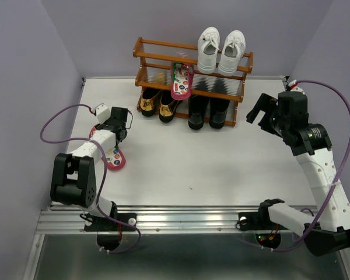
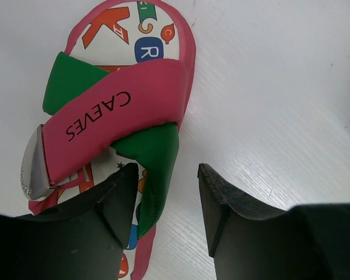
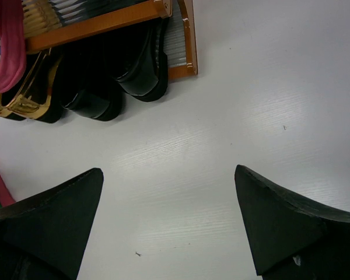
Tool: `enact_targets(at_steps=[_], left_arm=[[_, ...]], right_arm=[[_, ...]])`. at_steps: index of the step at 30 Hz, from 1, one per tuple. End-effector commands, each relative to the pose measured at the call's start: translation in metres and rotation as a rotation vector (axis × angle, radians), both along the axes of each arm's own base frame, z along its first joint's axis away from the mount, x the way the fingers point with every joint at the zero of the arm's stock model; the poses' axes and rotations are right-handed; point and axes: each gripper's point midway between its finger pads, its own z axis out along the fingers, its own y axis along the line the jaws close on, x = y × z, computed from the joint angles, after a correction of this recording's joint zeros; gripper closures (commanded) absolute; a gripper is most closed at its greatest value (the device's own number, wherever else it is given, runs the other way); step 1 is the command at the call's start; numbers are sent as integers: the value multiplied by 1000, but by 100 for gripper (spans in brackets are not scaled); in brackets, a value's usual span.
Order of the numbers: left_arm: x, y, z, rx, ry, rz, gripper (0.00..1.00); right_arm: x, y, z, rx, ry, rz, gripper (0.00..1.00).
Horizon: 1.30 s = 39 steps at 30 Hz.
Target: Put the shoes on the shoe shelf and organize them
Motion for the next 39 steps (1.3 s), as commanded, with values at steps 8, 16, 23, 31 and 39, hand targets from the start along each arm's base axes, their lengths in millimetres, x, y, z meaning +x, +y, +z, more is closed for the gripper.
enact_targets(at_steps=[8,16,23,31,39], left_arm=[[1,-3,-9,-15,54,-7,52],[3,-11,-7,-48,57,-41,64],[0,-6,16,-28,7,-46,100],[-13,-1,81,35,-93,-111,100],[-38,-16,150,96,-165,-252,100]], right_arm=[[3,2,12,9,-50,16,0],[-1,-2,19,3,-65,3,0],[-2,-1,18,7,-63,6,0],[-2,-1,18,11,-68,0,0],[1,1,16,19,-67,4,0]])
